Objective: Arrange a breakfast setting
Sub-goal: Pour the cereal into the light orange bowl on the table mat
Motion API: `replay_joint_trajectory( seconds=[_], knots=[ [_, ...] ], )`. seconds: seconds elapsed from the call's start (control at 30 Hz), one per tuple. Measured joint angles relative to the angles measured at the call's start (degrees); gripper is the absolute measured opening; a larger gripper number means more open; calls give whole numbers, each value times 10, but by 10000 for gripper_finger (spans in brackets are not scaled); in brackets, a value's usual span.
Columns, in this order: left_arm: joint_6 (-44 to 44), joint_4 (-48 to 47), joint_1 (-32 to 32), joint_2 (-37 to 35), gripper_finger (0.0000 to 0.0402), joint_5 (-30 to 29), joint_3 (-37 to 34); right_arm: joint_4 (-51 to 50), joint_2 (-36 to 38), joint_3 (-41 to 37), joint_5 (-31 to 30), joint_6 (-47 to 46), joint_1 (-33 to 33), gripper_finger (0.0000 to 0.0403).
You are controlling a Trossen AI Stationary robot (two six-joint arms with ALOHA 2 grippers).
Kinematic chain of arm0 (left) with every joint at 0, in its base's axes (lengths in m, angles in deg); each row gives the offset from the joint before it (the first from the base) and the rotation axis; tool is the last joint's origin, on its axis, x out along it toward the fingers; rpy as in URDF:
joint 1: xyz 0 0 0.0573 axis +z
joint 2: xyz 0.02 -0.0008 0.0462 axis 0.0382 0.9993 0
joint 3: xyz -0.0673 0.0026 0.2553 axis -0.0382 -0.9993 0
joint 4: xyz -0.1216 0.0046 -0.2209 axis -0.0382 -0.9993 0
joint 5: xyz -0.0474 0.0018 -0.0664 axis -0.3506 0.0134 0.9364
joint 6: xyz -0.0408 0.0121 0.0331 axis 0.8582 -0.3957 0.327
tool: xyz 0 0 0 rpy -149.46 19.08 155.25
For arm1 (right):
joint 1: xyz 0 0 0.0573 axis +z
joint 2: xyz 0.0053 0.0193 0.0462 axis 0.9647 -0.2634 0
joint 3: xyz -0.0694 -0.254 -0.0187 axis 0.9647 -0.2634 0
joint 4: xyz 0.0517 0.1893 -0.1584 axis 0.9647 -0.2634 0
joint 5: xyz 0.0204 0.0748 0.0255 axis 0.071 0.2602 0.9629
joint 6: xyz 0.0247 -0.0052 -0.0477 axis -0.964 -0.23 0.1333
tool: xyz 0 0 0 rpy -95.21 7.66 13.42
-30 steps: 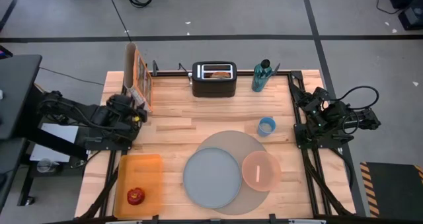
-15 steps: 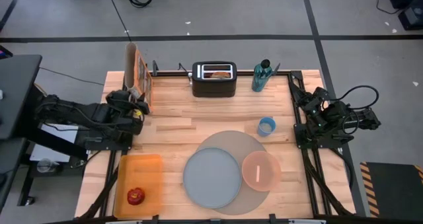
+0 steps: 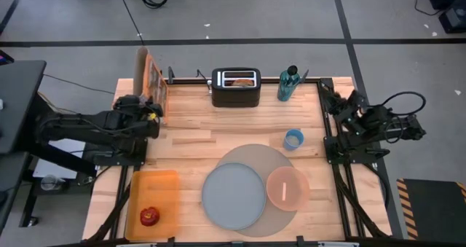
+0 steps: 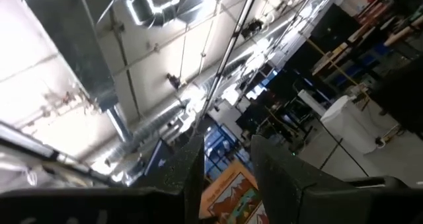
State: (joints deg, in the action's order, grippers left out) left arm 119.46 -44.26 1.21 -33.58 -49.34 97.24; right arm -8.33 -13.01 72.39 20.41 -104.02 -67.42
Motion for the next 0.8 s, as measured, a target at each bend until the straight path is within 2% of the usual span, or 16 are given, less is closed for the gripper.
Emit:
replay_joint_trajectory(
  seconds=[0.23,0.33,0.53,0.8],
  knots=[
    [0,1,26,0,231,-19,0,-68,-62,68,12,0,0,132],
    [-28,14,21,0,214,-19,0,-71,-83,83,26,-1,0,132],
    [-130,68,20,-6,141,-22,0,-70,-114,95,37,-19,0,132],
    [-133,69,20,-48,15,-12,4,-70,-150,95,51,-53,0,132]
  ],
)
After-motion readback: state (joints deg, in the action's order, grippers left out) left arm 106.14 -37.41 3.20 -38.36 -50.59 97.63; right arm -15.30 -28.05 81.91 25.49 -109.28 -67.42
